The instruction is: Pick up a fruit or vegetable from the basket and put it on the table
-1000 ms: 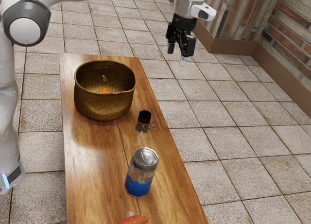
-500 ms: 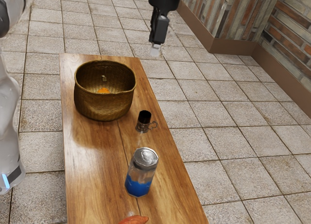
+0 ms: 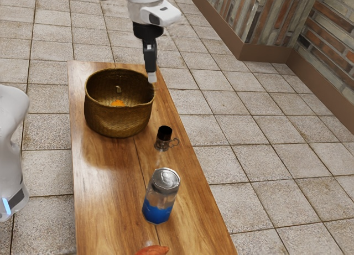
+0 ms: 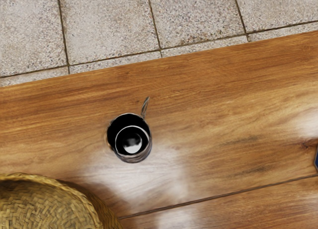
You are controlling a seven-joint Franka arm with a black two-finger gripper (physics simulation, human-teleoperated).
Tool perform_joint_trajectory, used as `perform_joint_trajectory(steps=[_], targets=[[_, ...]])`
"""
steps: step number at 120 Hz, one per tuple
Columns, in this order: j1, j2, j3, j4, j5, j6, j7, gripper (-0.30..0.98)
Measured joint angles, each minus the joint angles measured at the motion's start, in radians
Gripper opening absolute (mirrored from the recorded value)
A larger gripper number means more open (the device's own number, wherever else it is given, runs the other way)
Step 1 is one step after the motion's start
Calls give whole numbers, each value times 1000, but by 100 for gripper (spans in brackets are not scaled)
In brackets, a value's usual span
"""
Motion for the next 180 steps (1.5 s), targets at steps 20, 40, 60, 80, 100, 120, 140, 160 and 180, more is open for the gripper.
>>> perform_joint_trajectory(steps=[20,40,60,80,100,120,140,160,180], targets=[[-55,-75,145,-108,134,127,-1,69],[-200,-5,349,-180,228,237,-15,69],[-241,6,541,-183,311,297,-29,71],[-213,-122,555,-190,391,206,-37,66],[-187,-204,471,-165,398,26,-45,68],[1,-304,229,-172,294,-117,-40,68],[20,-321,9,-168,170,-214,-36,69],[-7,-337,-68,-220,110,-193,-52,69],[-5,-275,-77,-212,69,-172,-100,69]])
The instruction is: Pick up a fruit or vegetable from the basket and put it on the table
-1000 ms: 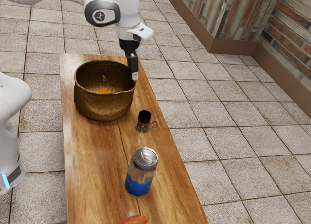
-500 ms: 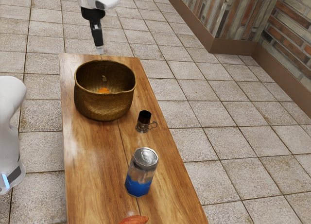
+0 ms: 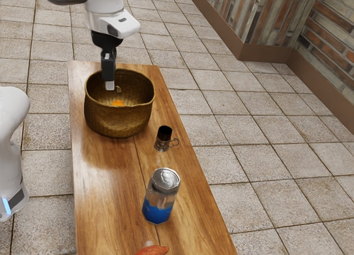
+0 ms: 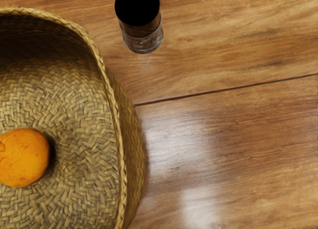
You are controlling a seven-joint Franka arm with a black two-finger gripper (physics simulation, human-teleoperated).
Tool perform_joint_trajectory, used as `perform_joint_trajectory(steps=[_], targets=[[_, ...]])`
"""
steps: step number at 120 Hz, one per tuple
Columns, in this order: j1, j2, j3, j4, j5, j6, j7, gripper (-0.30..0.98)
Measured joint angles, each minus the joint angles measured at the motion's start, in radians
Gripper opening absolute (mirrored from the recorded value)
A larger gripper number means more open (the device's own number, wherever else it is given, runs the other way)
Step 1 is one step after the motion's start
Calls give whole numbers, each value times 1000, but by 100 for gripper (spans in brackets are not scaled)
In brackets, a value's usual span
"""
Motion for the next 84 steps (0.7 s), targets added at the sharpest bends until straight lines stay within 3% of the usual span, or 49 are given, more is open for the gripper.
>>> perform_joint_trajectory(steps=[23,44,84], targets=[[-2,32,79,30,-2,21,-42,69],[-3,190,94,98,6,26,-67,69],[-2,235,241,123,63,50,-89,69]])
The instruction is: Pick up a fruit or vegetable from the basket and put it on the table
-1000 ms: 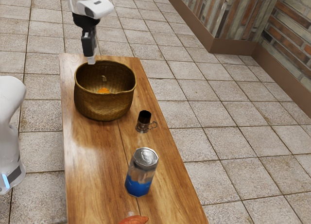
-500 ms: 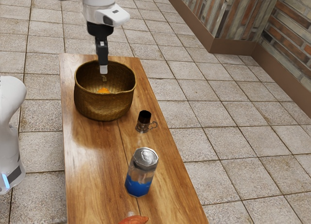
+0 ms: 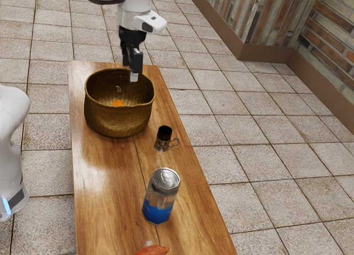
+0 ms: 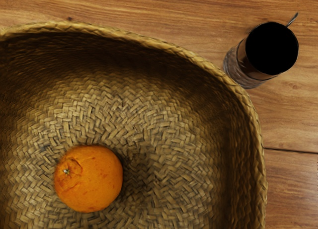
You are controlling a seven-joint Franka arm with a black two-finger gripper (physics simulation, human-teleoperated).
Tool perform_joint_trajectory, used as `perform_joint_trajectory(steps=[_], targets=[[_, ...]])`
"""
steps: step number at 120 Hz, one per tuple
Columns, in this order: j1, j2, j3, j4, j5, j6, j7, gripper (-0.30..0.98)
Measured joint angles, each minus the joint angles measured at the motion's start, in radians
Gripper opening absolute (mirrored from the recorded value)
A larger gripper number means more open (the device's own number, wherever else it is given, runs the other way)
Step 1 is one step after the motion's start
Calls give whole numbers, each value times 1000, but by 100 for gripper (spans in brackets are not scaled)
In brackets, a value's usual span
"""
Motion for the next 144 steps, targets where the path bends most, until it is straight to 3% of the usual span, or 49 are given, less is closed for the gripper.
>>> perform_joint_trajectory(steps=[16,64,144], targets=[[-7,-1,87,-31,44,32,-4,69],[-35,3,154,-172,89,77,-13,69],[-96,23,270,-237,131,177,-22,69]])
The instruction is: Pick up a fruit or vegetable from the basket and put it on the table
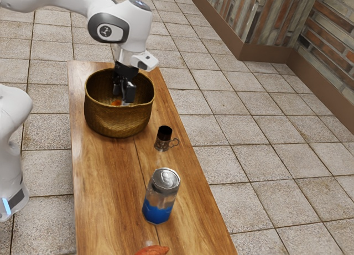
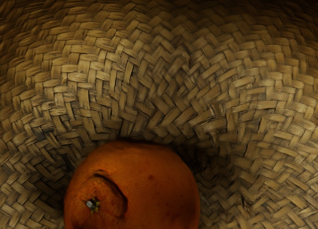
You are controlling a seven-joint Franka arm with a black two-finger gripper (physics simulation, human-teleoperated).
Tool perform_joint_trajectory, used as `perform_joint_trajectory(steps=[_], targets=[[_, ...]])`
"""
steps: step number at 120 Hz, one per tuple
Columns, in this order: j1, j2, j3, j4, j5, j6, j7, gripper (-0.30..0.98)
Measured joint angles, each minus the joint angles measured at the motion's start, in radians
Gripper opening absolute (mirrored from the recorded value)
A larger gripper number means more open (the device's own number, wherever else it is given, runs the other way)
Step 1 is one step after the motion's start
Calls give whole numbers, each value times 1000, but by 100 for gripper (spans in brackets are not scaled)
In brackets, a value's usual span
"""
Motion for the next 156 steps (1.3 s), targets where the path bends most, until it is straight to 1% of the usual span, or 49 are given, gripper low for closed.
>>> perform_joint_trajectory(steps=[12,21,29,67,107,119,146,156], targets=[[-6,16,2,-4,3,23,-1,69],[-7,19,41,-5,6,36,-1,69],[-8,19,57,-8,11,44,-2,69],[-8,18,72,-32,21,48,-3,69],[-20,18,97,-63,22,113,-5,69],[-20,18,128,-67,23,129,-5,69],[-35,19,138,-76,23,160,-5,69],[-35,19,159,-79,28,167,-5,69]])
